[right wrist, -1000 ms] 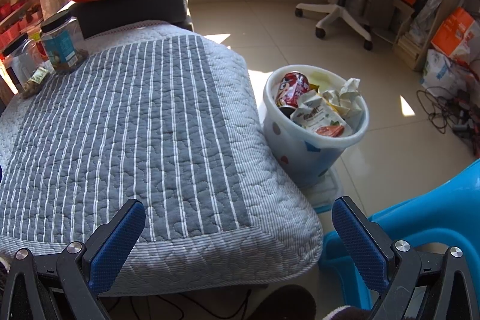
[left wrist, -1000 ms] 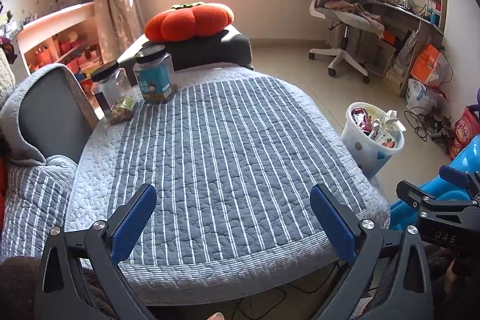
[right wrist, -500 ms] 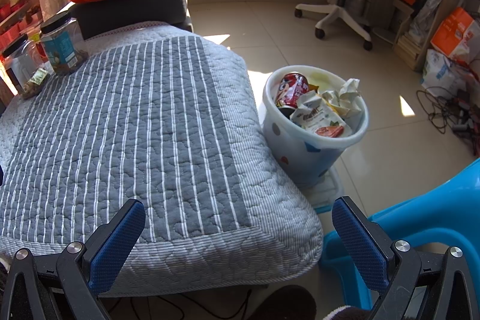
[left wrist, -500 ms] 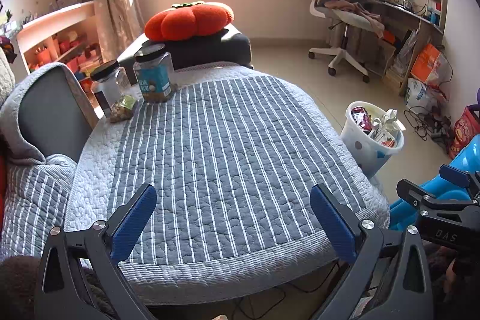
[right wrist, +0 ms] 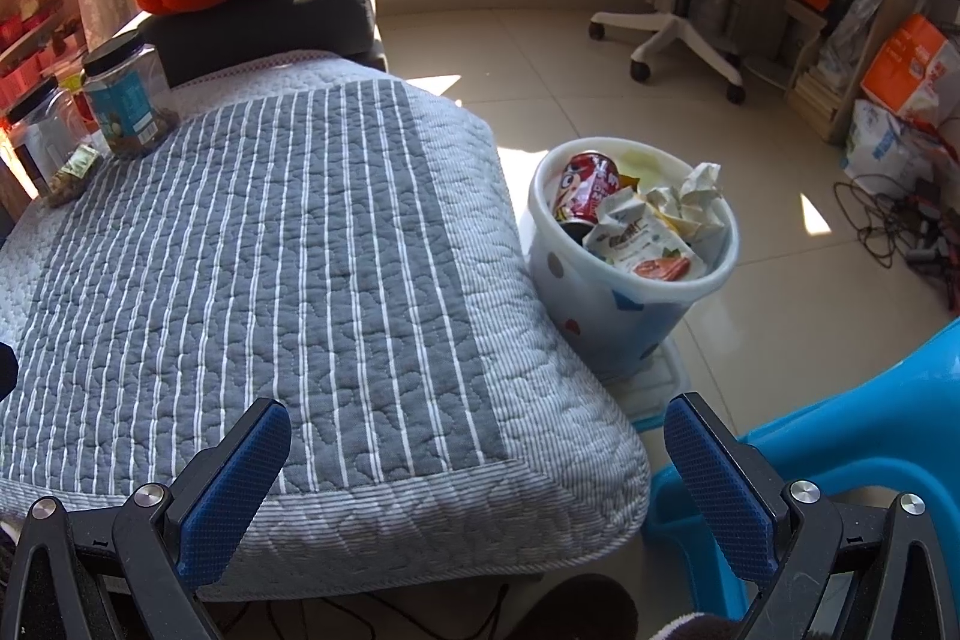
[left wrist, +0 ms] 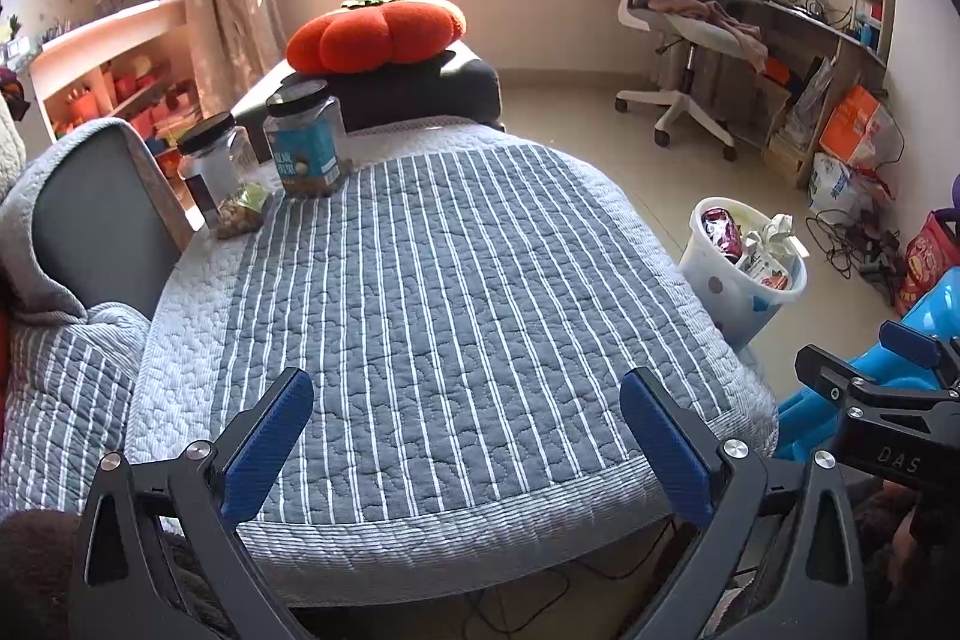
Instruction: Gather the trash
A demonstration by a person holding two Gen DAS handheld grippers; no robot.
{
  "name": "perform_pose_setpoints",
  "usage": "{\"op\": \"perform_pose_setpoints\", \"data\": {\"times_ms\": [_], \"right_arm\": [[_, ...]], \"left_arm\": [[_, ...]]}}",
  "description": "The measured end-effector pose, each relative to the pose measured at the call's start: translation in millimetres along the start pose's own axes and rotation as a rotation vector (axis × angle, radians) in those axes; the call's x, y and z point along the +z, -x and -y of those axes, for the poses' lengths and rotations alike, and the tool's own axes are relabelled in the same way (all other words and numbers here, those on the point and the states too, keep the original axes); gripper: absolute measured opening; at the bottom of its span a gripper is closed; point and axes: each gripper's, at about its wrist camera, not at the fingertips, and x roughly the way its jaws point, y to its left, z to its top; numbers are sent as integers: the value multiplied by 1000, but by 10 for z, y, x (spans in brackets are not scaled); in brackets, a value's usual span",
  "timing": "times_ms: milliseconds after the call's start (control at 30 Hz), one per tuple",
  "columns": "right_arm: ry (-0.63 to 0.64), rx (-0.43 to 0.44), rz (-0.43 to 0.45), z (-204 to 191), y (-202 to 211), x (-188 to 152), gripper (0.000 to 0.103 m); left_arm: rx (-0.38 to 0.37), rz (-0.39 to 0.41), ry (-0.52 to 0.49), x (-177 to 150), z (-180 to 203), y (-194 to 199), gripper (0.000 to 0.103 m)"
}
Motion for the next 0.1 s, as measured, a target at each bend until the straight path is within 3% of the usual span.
{"op": "perform_pose_setpoints", "data": {"times_ms": [100], "right_arm": [[-10,-5,-18,-24,-63,32,102]], "left_arm": [[-26,-32,7,41,-66,-85,103]]}}
